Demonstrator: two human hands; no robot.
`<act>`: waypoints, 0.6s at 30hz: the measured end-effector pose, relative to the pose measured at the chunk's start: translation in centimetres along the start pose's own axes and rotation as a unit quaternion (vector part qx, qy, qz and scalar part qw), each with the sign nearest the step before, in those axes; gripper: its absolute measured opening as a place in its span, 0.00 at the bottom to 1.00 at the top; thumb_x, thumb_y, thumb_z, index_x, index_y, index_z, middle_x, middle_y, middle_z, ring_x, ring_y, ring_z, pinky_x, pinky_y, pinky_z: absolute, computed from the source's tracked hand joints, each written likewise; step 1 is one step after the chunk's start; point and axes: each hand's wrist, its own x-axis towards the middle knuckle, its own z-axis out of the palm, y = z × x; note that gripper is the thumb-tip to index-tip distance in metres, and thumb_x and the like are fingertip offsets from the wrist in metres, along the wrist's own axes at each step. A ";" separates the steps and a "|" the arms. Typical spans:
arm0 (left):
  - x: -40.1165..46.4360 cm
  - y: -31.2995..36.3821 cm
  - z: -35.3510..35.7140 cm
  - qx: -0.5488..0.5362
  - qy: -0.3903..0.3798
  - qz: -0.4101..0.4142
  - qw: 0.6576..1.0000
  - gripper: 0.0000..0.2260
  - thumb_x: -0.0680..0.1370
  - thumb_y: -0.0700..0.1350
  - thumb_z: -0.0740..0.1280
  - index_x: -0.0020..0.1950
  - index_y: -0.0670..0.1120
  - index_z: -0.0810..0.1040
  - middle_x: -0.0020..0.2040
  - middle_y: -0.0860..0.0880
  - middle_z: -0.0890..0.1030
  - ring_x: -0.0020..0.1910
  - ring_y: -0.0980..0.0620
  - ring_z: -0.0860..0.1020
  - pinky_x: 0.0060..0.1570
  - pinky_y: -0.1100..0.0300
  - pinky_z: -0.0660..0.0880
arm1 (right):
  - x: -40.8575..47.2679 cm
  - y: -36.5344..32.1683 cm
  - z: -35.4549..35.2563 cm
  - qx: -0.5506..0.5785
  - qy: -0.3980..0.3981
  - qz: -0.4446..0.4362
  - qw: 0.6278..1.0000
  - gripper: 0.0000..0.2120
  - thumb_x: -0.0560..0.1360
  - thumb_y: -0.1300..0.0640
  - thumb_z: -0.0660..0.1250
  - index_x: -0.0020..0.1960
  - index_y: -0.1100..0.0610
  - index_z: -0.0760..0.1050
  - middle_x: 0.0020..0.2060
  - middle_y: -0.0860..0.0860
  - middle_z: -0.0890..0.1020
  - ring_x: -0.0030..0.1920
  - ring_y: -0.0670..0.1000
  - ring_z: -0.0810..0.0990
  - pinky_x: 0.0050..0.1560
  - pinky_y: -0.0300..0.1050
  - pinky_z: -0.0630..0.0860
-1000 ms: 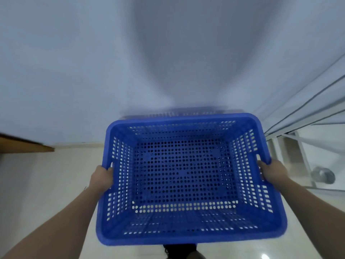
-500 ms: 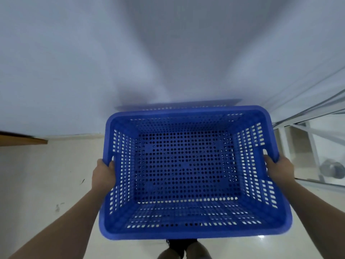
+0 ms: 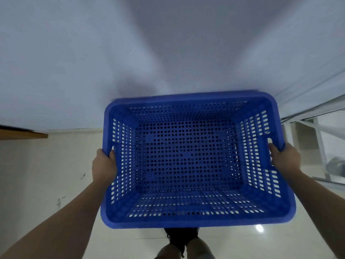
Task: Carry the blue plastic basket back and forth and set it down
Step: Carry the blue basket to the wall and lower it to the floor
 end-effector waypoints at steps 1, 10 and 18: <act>-0.1 -0.2 0.1 -0.001 0.003 0.001 1.000 0.13 0.83 0.52 0.58 0.53 0.42 0.69 0.48 0.40 0.79 0.42 0.37 0.79 0.44 0.40 0.79 | -0.1 0.1 0.1 -0.003 0.002 -0.004 1.000 0.14 0.79 0.49 0.65 0.51 0.61 0.75 0.41 0.61 0.82 0.39 0.61 0.80 0.41 0.50 0.72; 0.2 -0.4 0.0 -0.014 -0.018 -0.007 1.000 0.12 0.83 0.52 0.58 0.55 0.44 0.67 0.49 0.40 0.79 0.43 0.37 0.81 0.45 0.38 0.81 | -0.3 0.0 0.1 -0.013 -0.003 0.003 1.000 0.16 0.79 0.47 0.64 0.53 0.61 0.73 0.44 0.60 0.82 0.42 0.62 0.80 0.43 0.53 0.76; 0.2 1.1 -1.5 0.037 -0.083 -0.023 0.996 0.16 0.83 0.49 0.61 0.63 0.40 0.63 0.59 0.38 0.74 0.52 0.36 0.76 0.50 0.42 0.74 | -0.9 -0.7 -0.8 -0.027 -0.044 0.011 0.999 0.22 0.79 0.49 0.66 0.64 0.64 0.70 0.55 0.65 0.80 0.47 0.62 0.77 0.49 0.54 0.74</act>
